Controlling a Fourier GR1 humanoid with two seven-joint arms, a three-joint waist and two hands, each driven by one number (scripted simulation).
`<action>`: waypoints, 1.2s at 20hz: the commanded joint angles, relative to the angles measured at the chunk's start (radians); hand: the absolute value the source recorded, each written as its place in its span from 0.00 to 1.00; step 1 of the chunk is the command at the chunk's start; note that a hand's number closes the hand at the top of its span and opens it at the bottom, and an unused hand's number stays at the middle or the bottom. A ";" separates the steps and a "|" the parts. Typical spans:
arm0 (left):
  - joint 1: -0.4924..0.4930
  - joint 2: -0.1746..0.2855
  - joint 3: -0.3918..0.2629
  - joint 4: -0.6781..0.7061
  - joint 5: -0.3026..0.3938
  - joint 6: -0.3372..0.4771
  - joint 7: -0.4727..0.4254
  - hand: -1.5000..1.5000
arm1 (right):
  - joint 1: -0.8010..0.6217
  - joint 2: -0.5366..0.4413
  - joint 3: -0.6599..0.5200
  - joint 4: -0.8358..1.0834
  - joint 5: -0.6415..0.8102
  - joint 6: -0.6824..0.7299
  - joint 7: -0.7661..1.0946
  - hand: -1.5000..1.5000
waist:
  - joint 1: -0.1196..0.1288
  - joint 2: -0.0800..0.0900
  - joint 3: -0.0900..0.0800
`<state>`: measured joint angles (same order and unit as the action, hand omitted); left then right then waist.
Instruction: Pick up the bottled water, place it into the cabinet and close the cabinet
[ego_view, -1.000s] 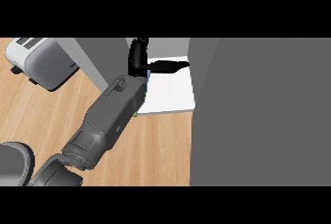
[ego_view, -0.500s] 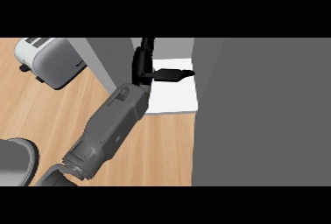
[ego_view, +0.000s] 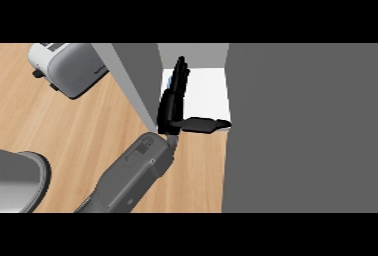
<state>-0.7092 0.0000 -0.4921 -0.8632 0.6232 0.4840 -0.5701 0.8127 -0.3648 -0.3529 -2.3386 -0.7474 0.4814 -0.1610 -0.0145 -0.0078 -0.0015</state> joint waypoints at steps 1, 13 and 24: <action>0.129 0.000 -0.100 -0.198 0.004 0.071 0.034 0.00 | 0.038 0.044 -0.016 -0.099 0.032 0.029 0.007 0.00 | 0.008 -0.002 0.001; 0.520 0.181 -0.261 -0.637 -0.054 -0.007 0.065 1.00 | 0.005 -0.006 -0.006 -0.157 0.008 0.004 0.091 1.00 | 0.018 0.003 0.000; 0.714 0.441 -0.190 -0.838 -0.036 -0.105 0.040 1.00 | 0.032 -0.055 0.087 -0.168 0.110 0.173 0.112 1.00 | 0.017 0.003 0.000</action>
<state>-0.0359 0.3647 -0.7225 -1.6552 0.5703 0.4168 -0.5317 0.8259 -0.4094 -0.2914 -2.3437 -0.7479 0.6347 -0.1041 0.0010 -0.0058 -0.0017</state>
